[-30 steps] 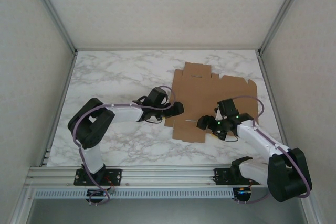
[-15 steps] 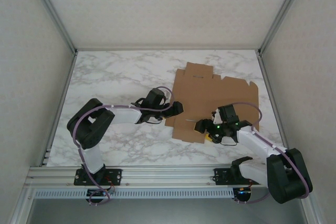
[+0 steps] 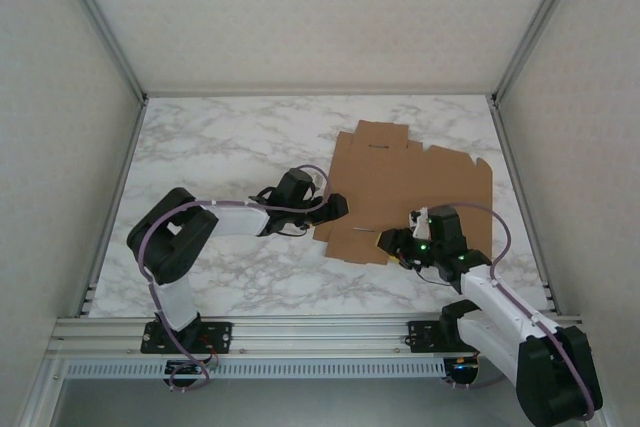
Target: Fold the paper box
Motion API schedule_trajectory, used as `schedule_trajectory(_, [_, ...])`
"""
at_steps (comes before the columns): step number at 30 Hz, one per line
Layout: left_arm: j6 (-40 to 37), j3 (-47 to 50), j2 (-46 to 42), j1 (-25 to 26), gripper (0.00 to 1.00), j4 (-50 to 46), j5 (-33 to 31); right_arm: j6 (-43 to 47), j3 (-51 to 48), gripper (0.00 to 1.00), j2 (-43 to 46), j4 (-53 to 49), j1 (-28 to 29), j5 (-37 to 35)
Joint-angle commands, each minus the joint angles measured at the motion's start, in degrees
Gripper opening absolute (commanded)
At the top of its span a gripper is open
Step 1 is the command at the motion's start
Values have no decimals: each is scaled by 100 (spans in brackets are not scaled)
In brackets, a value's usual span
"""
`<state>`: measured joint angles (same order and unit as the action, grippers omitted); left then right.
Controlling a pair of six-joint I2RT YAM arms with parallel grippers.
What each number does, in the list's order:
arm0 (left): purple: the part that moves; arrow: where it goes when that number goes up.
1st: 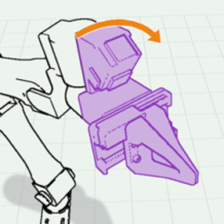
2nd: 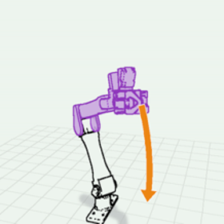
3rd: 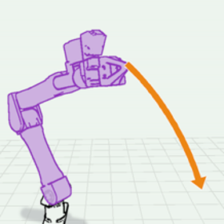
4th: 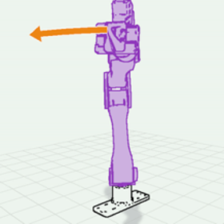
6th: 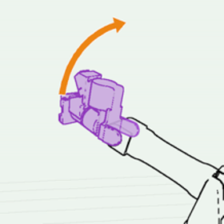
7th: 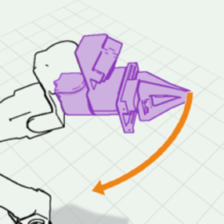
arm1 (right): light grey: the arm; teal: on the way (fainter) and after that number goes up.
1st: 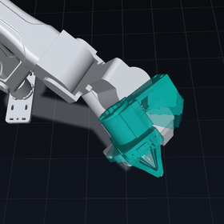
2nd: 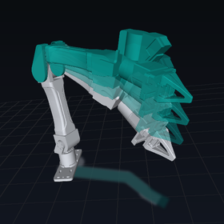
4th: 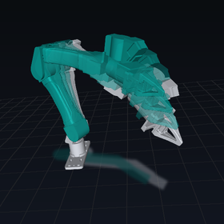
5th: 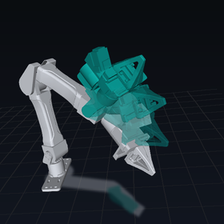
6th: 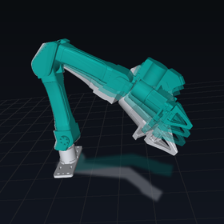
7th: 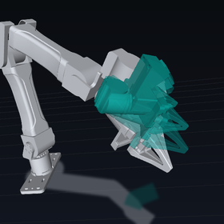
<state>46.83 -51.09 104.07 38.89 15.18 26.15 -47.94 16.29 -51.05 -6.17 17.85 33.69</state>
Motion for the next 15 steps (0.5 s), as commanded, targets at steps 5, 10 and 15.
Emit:
schedule_trajectory(5, [149, 60, -307, -45, 89, -431, 6, -295, -76, 22, 172, 498, -19, -24])
schedule_trajectory(10, [432, 281, -1016, -286, 94, -595, -243, -449, -146, 12, 529, 292, -37, -265])
schedule_trajectory(15, [1201, 923, -1847, -322, 95, -280, -394, -1050, -423, 8, 557, 795, -44, -388])
